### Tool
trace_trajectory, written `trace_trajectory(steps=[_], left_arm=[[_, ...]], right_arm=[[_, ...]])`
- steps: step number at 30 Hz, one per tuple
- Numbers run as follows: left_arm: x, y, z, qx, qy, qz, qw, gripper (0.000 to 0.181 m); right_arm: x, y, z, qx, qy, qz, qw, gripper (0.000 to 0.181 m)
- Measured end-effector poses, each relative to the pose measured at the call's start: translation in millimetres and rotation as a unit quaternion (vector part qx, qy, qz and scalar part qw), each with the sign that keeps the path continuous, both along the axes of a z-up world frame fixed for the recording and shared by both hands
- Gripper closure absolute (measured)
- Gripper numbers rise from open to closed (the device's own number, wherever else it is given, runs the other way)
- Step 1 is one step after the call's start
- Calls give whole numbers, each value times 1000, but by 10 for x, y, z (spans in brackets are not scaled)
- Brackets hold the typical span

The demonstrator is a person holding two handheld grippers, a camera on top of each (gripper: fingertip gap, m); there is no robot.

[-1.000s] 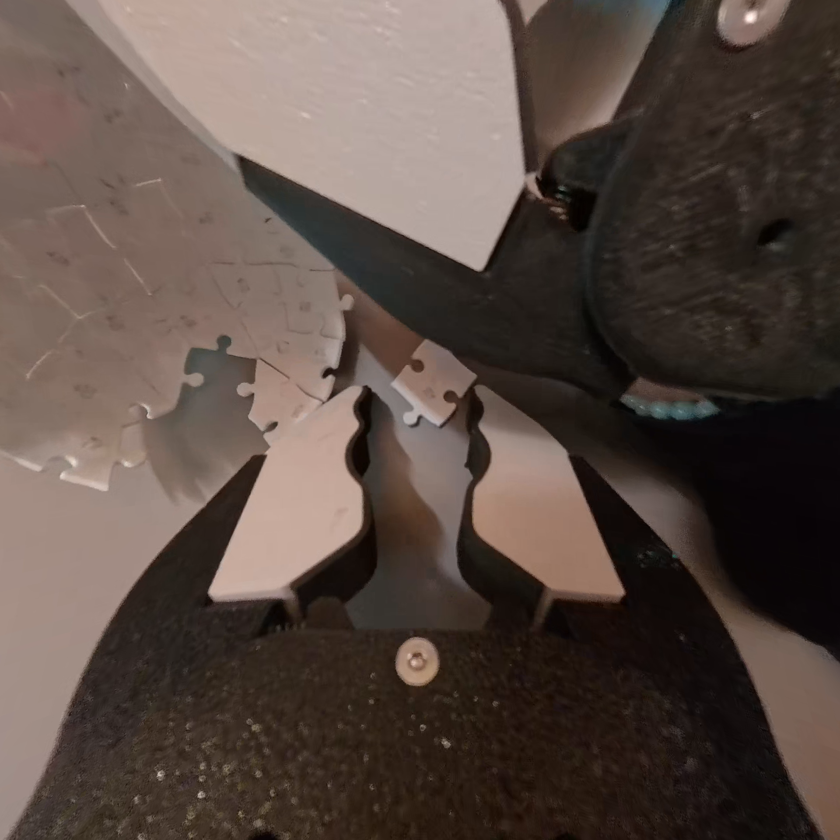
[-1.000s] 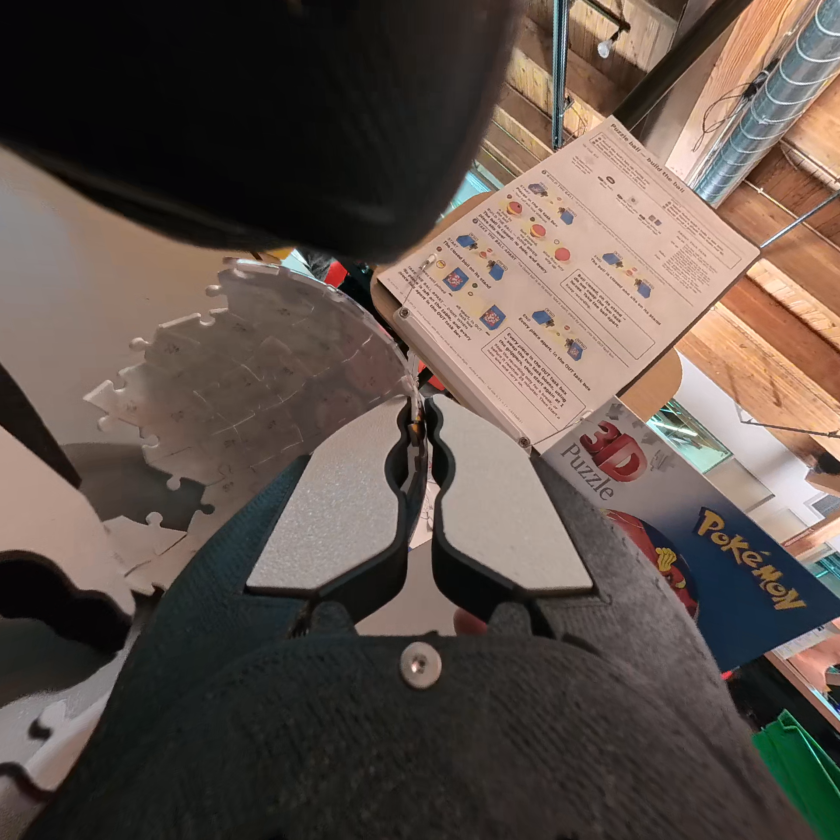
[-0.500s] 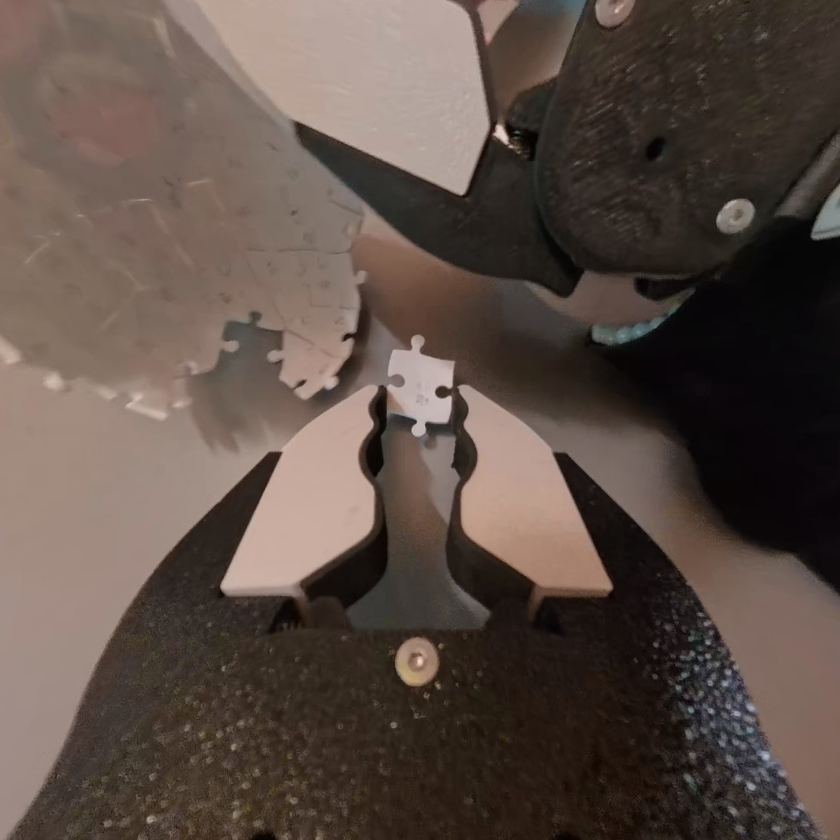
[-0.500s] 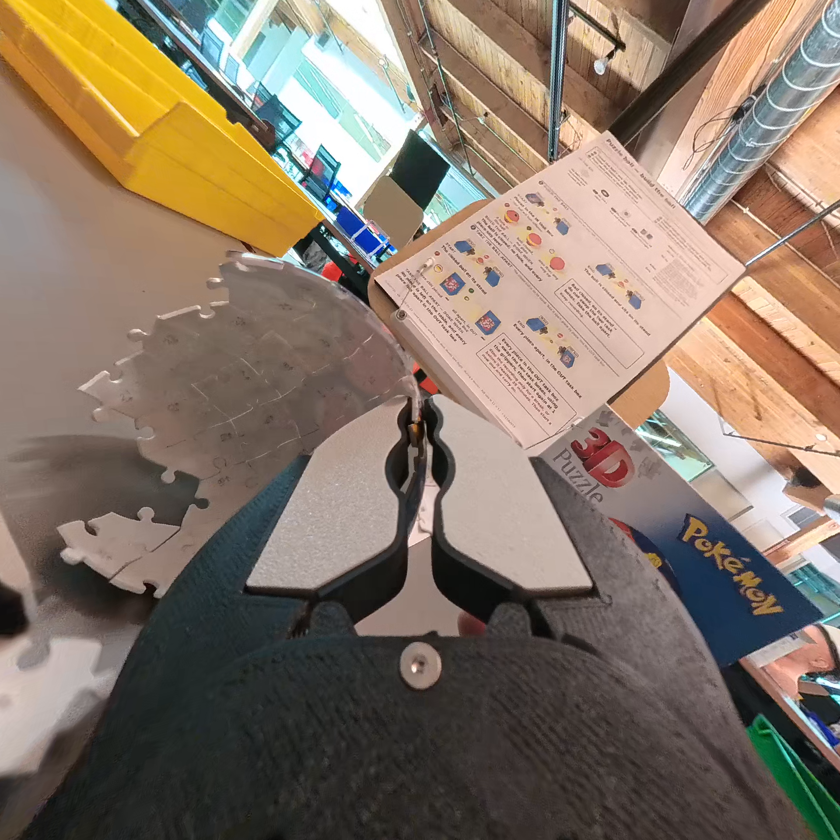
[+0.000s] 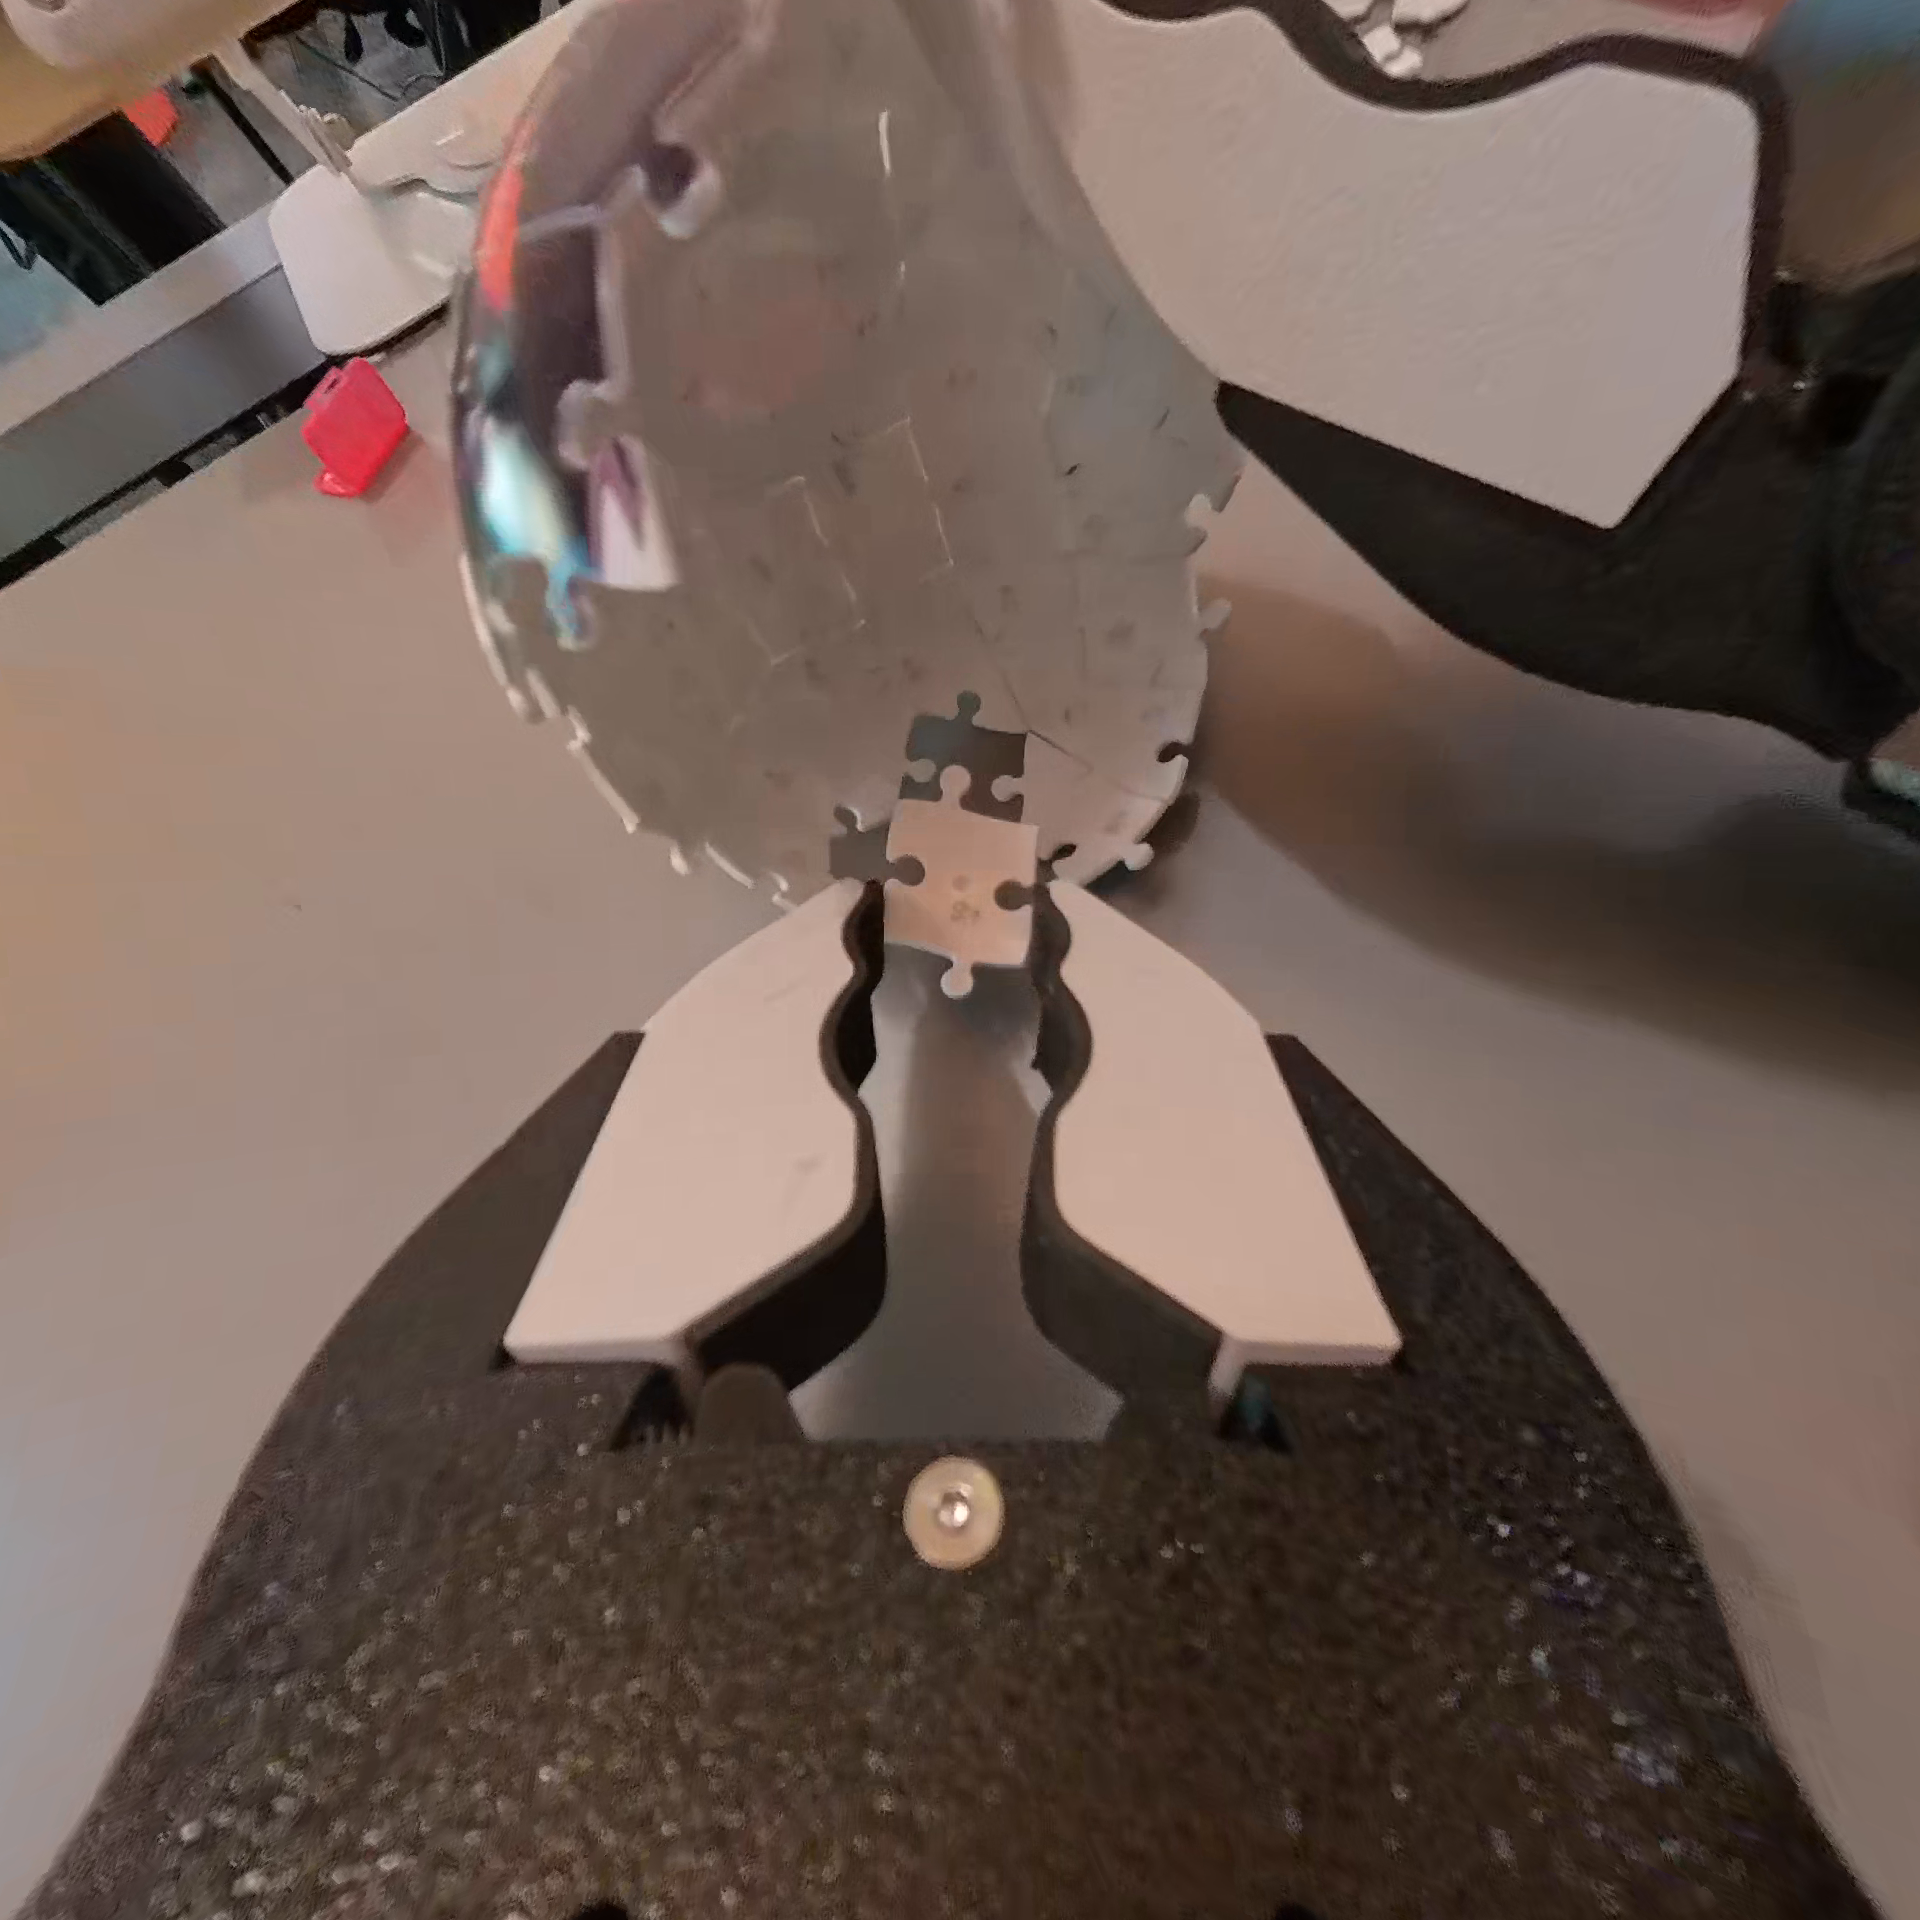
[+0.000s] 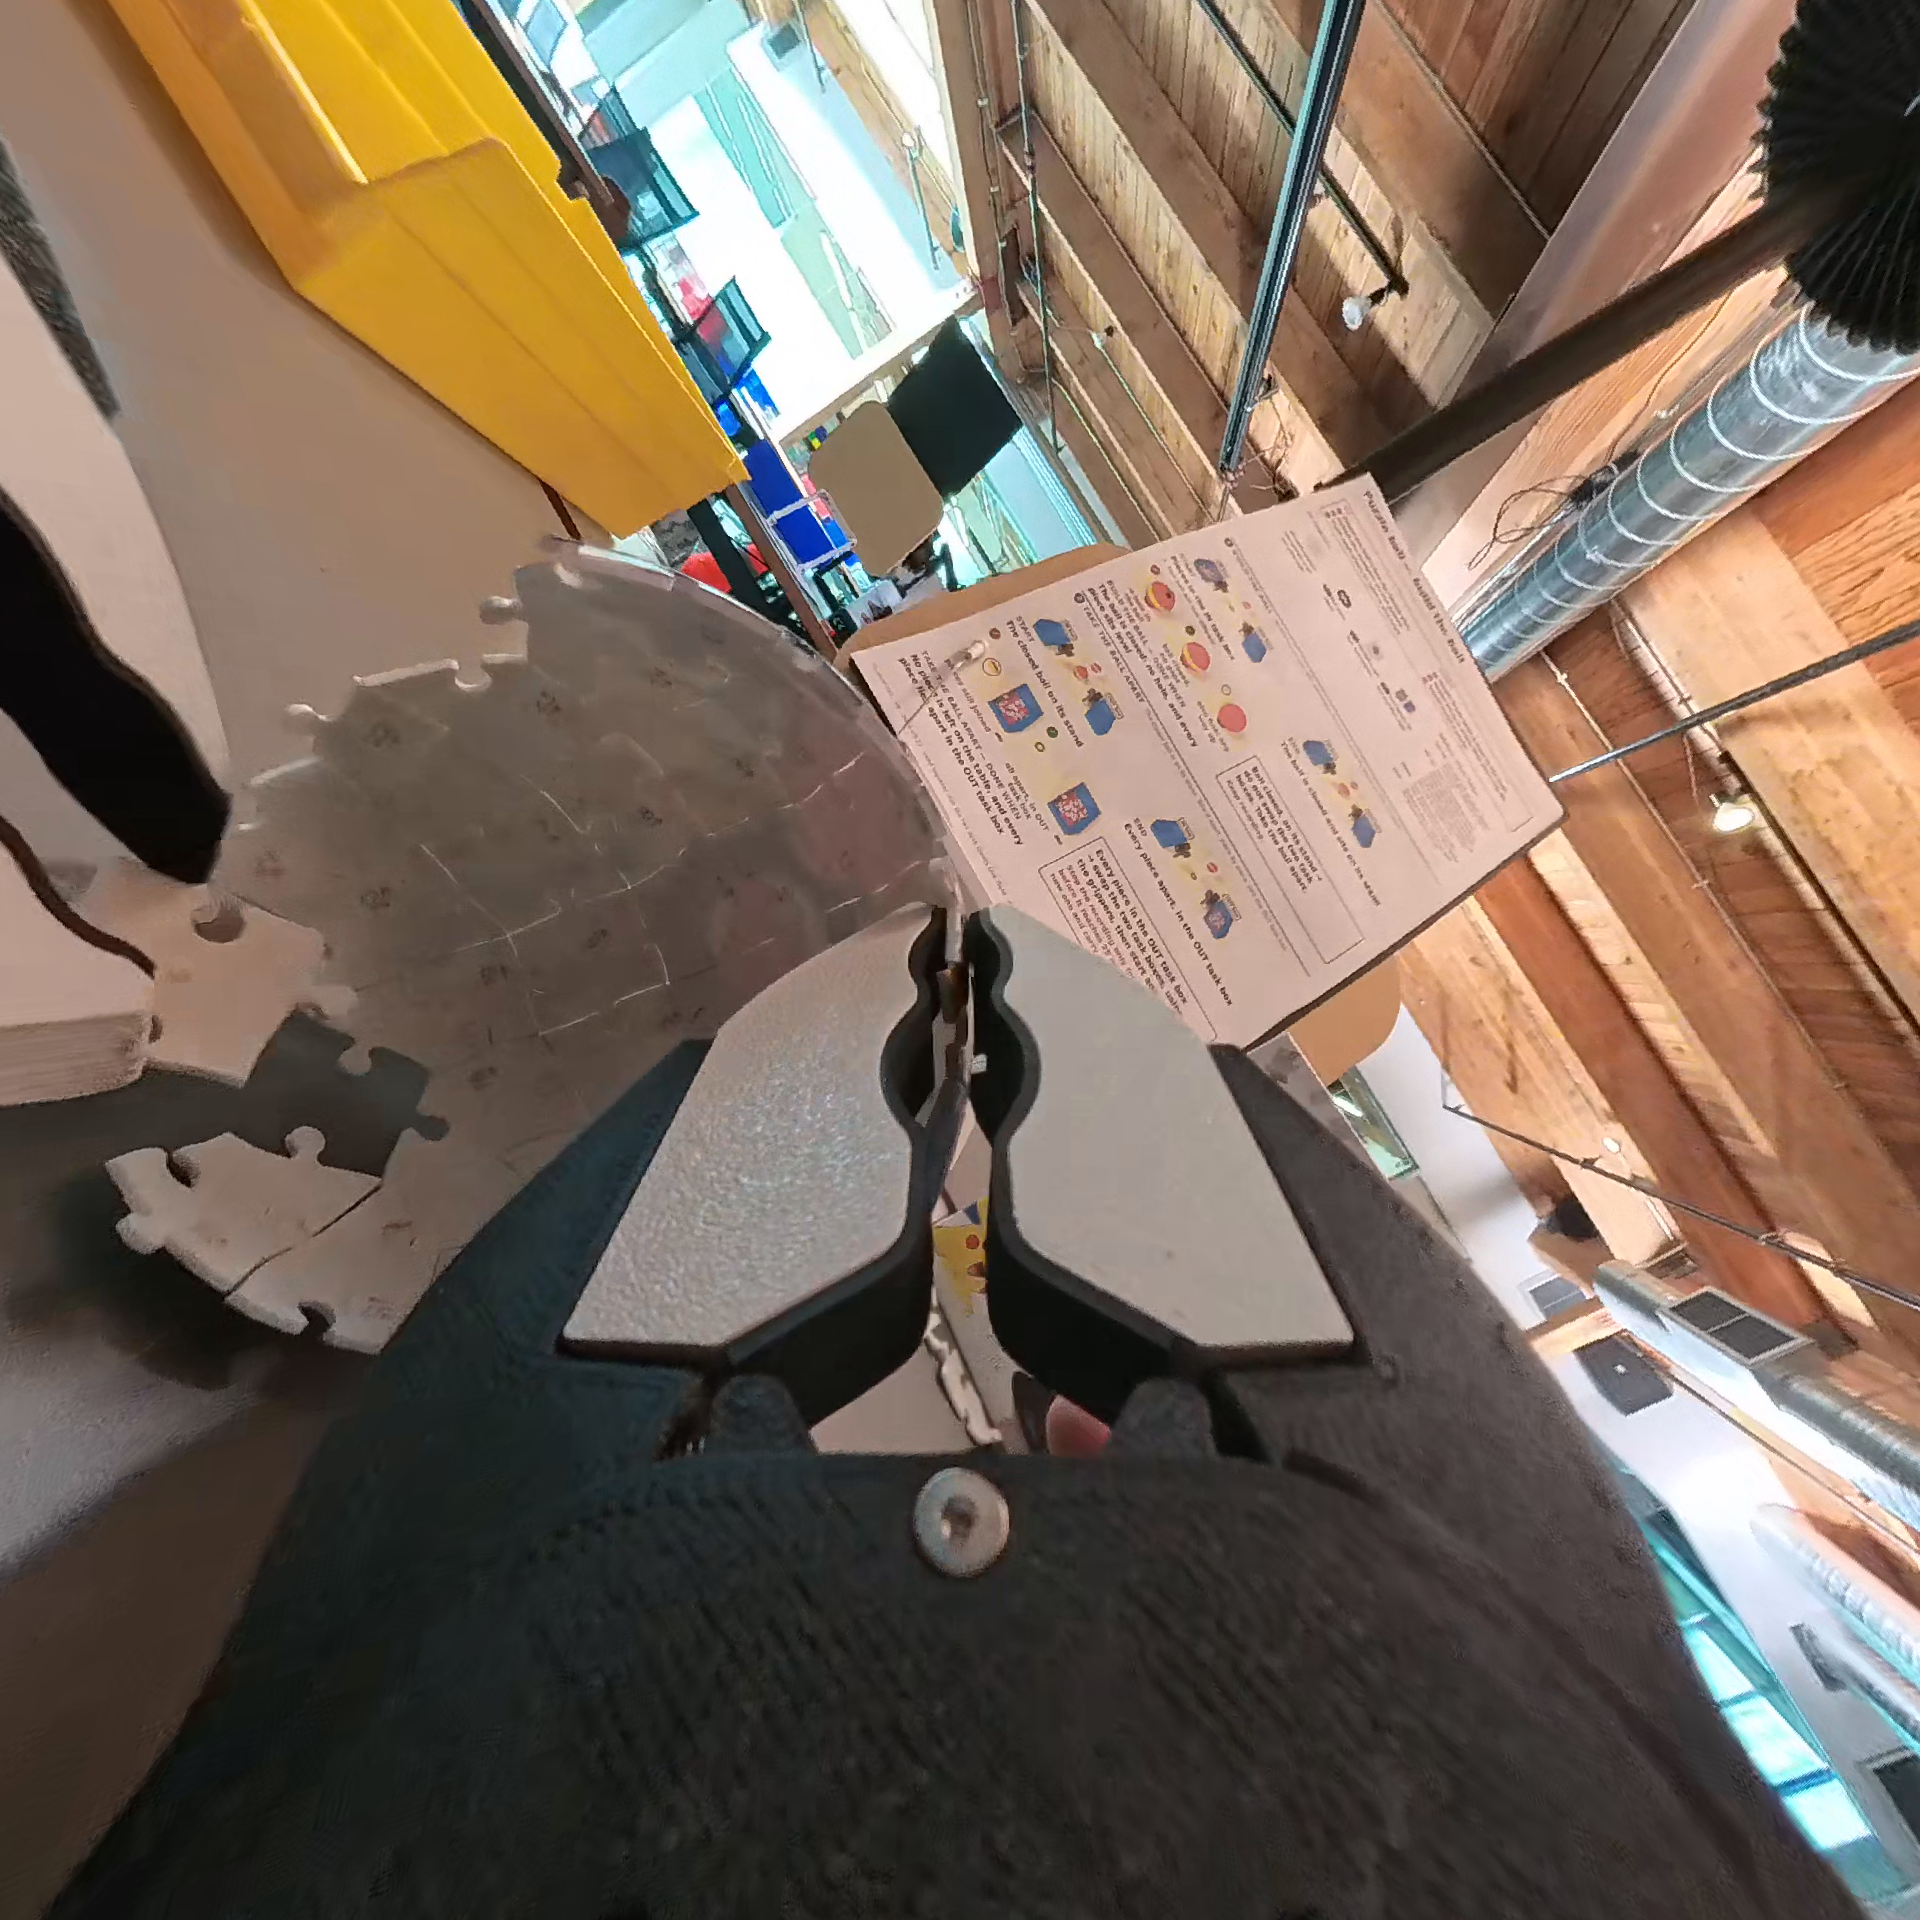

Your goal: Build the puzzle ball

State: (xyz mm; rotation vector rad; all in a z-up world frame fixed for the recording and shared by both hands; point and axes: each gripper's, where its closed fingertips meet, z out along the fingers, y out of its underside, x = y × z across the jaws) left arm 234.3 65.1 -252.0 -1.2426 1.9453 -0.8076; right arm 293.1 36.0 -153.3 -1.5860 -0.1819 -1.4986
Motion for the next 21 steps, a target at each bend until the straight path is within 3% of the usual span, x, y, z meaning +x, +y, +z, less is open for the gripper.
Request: trace_trajectory(steps=[3,21], left_arm=[[33,-59,22,21,-17,-30,999,155],[332,-64,-144,31,39,-18,999,154]], right_arm=[[-6,7,2,4,3,3,1000,177],[23,-20,3,27,28,12,999,177]])
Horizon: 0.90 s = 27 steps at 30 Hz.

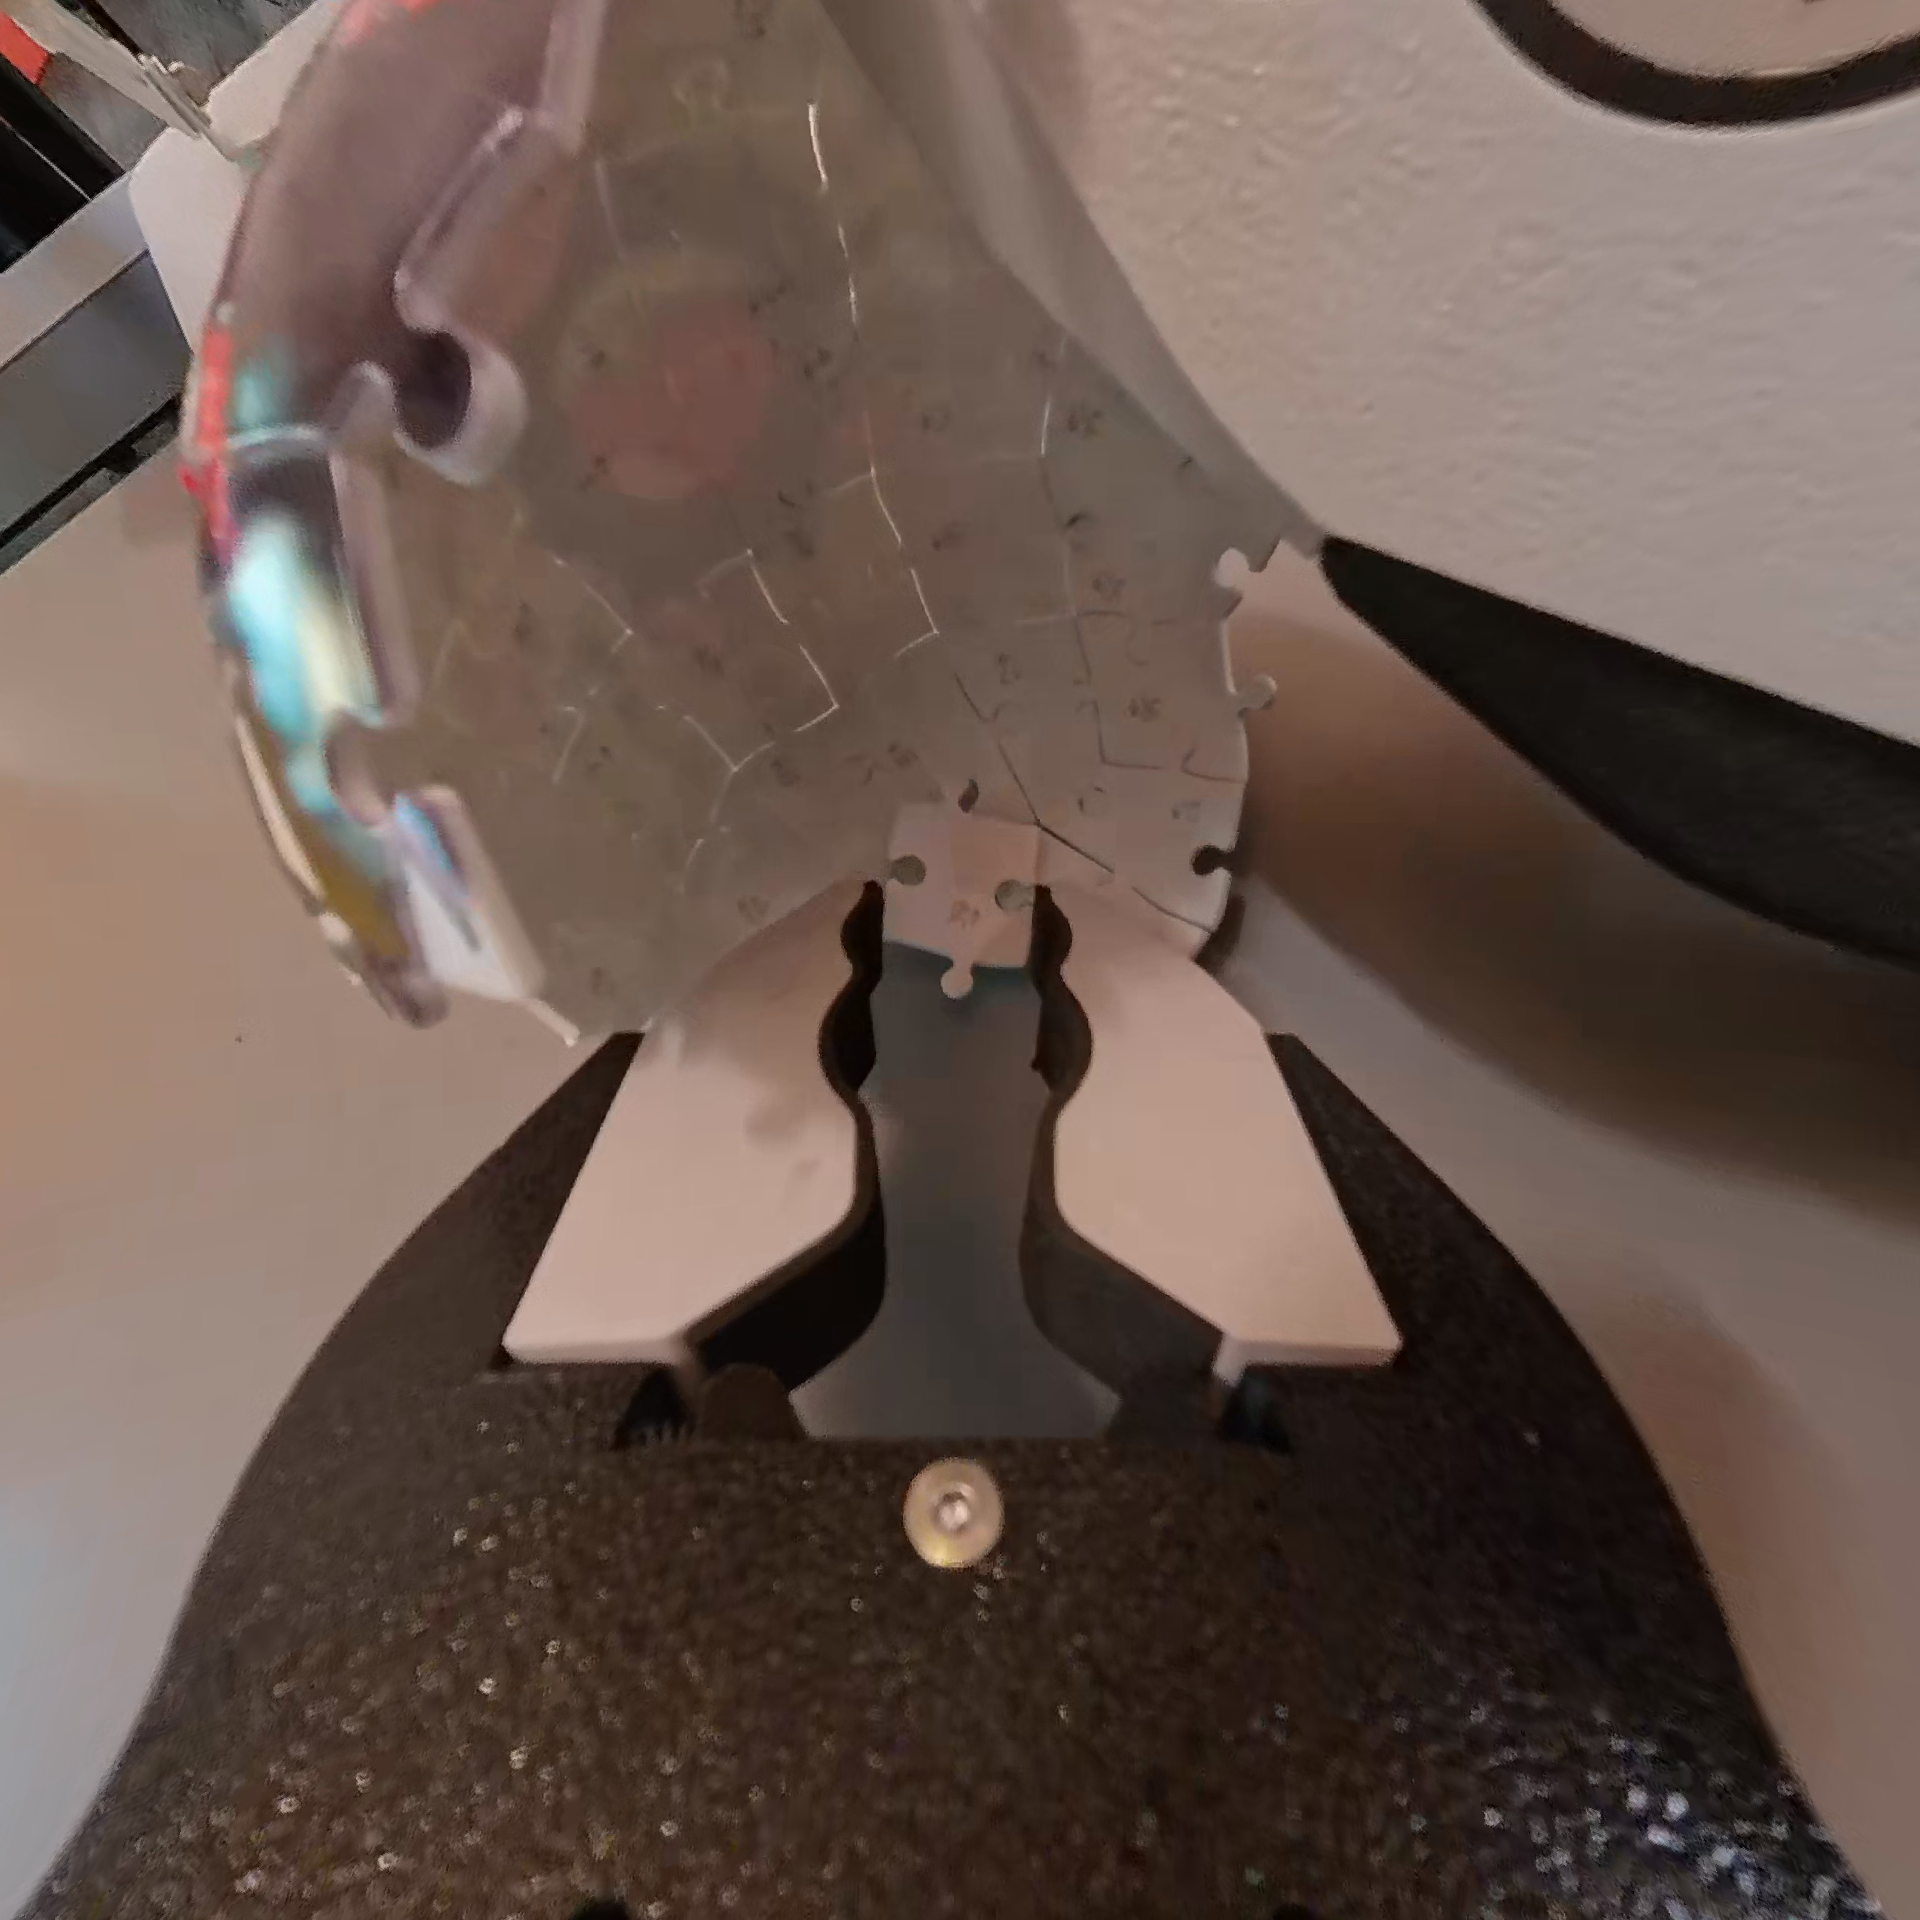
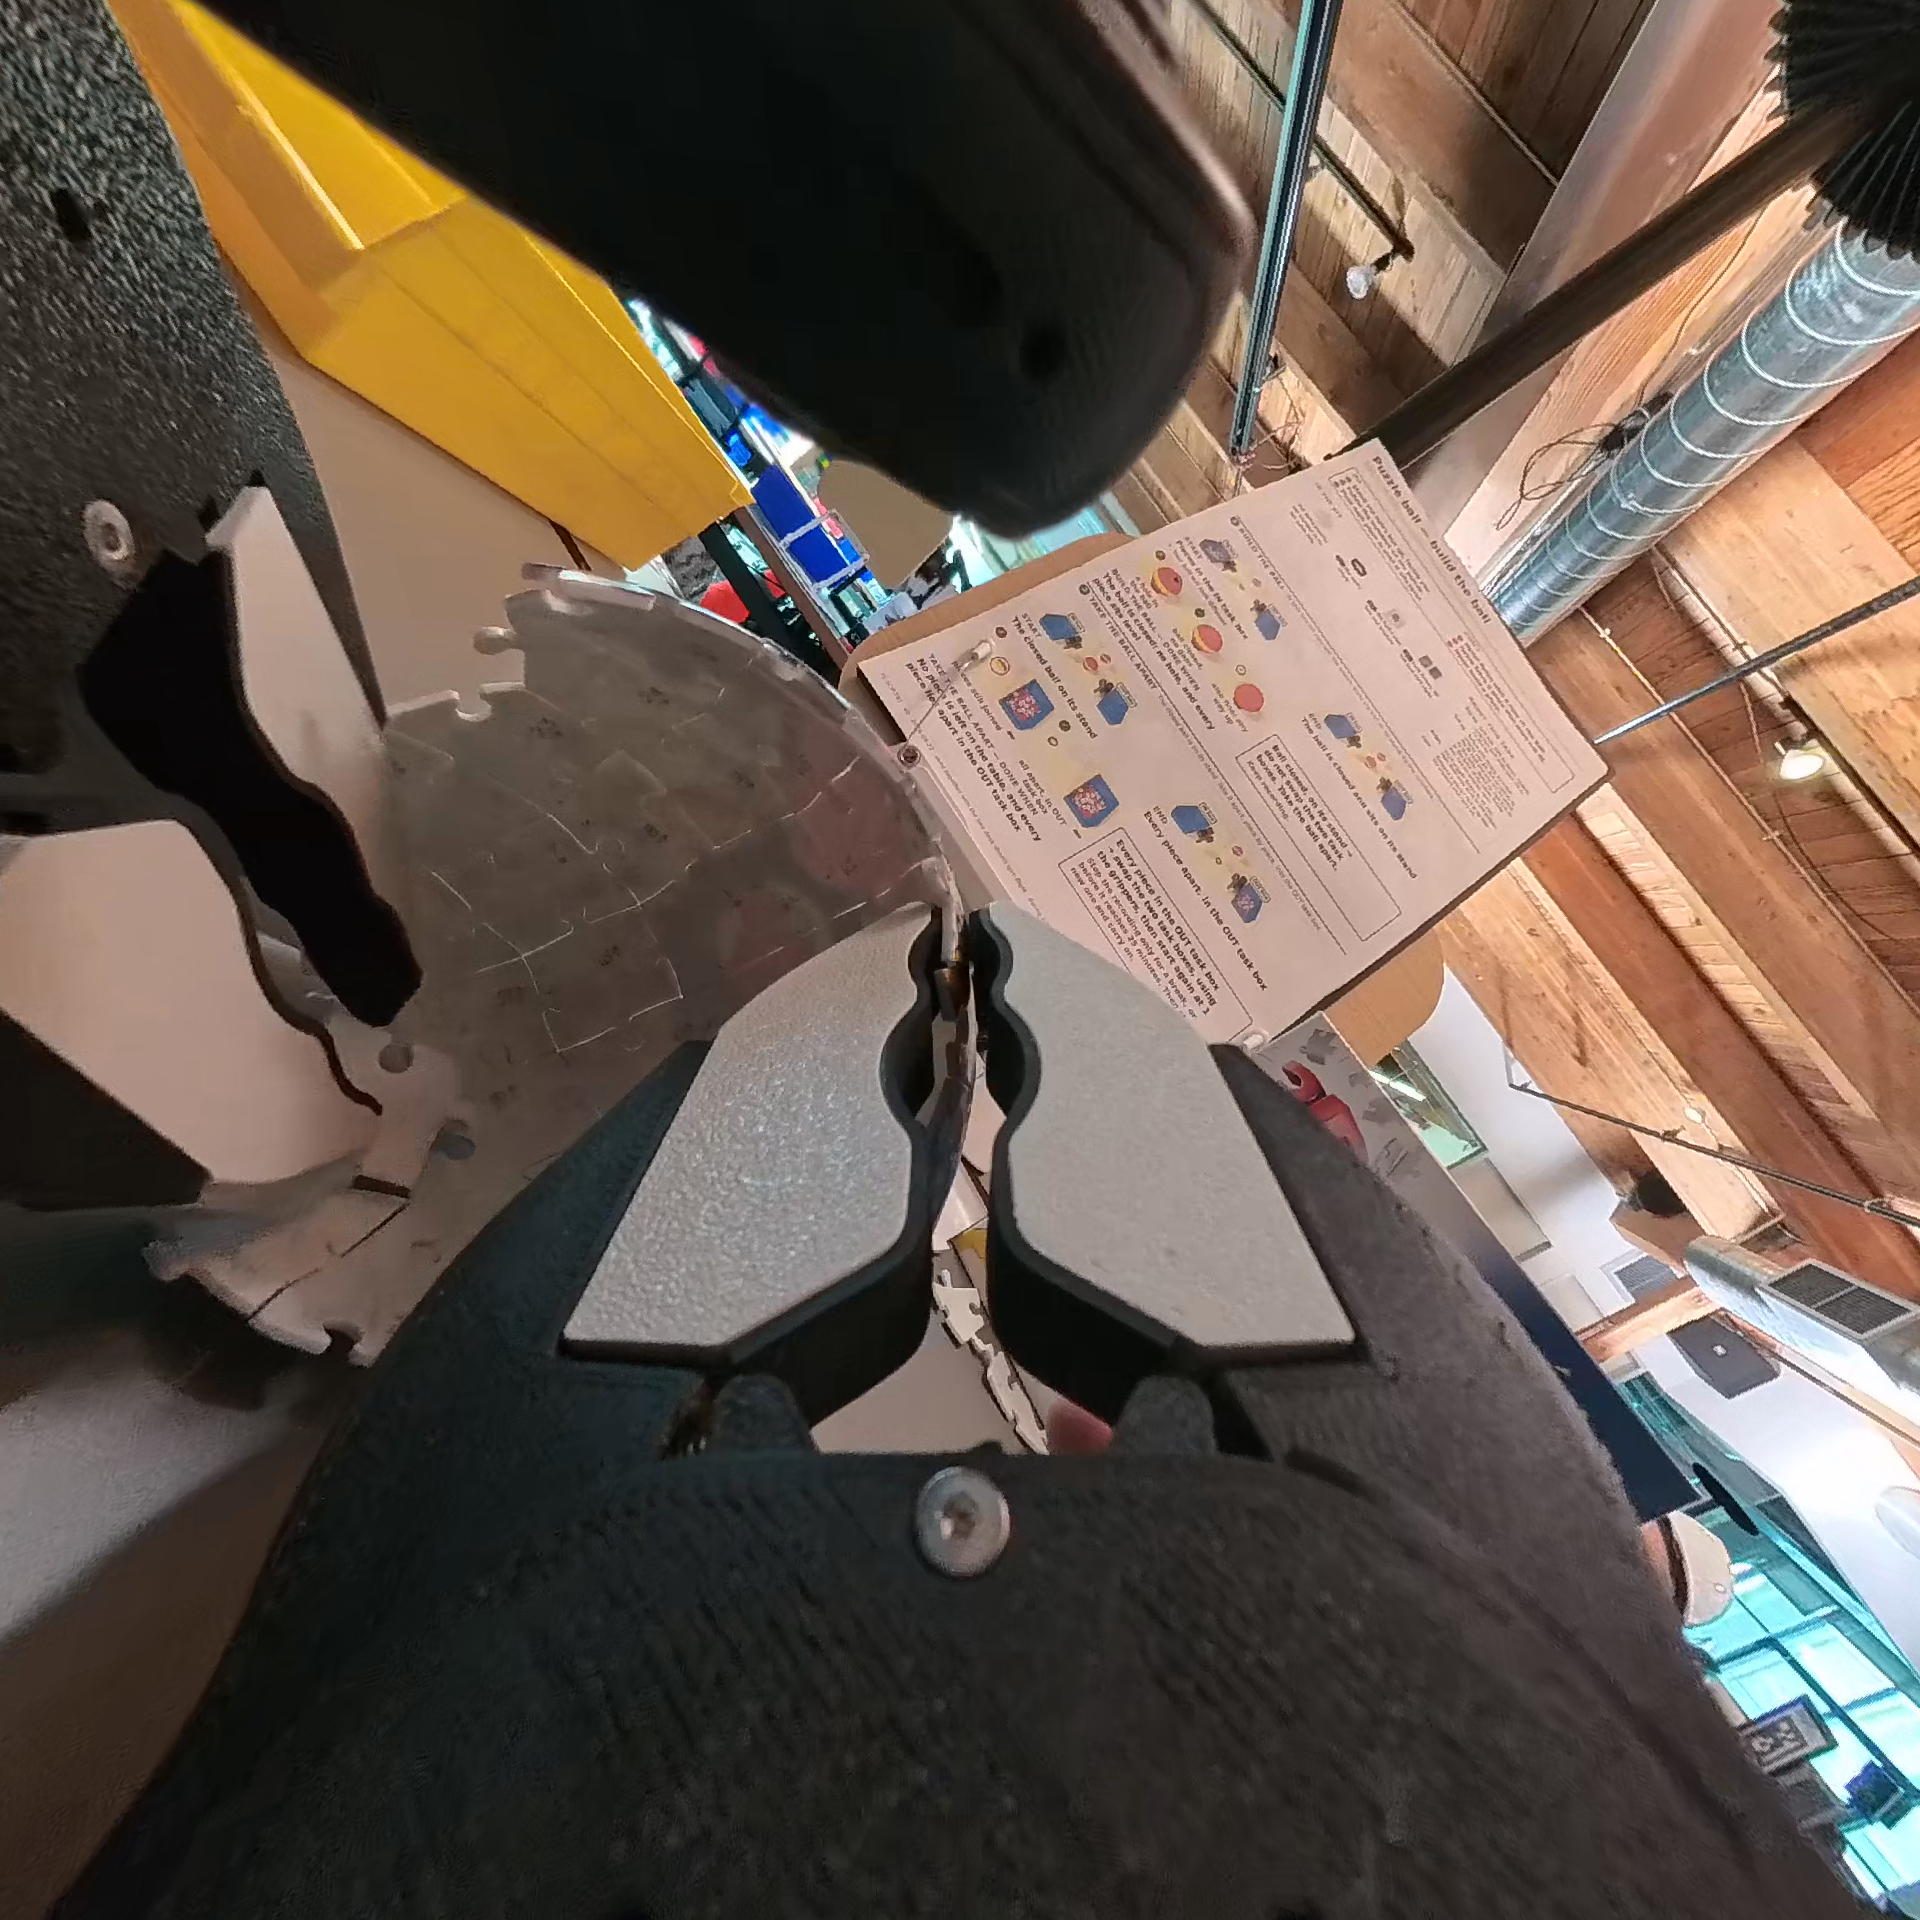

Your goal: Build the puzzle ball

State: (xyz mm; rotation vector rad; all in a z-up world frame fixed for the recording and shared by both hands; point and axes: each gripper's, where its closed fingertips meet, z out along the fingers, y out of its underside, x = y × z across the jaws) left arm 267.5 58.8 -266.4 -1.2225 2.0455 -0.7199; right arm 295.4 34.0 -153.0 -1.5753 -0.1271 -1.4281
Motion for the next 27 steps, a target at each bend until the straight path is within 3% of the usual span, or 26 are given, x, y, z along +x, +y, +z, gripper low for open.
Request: trace_trajectory(steps=[8,14,15,19,22,27], left_arm=[[-2,40,75,-13,-23,-11,1000,146],[-35,82,212,-4,-79,-53,995,166],[-31,73,238,14,-97,-71,993,179],[-34,25,221,143,-145,-167,965,181],[-9,-24,201,227,-182,-228,929,181],[41,-61,233,303,-221,-282,883,181]], right_arm=[[13,-14,-3,4,4,-2,1000,177],[7,-11,-2,8,6,0,1000,177],[5,-9,-1,7,4,0,1000,177],[1,-6,-3,8,3,0,1000,177],[-6,-1,0,8,3,3,1000,177],[-10,5,-1,7,2,6,1000,177]])
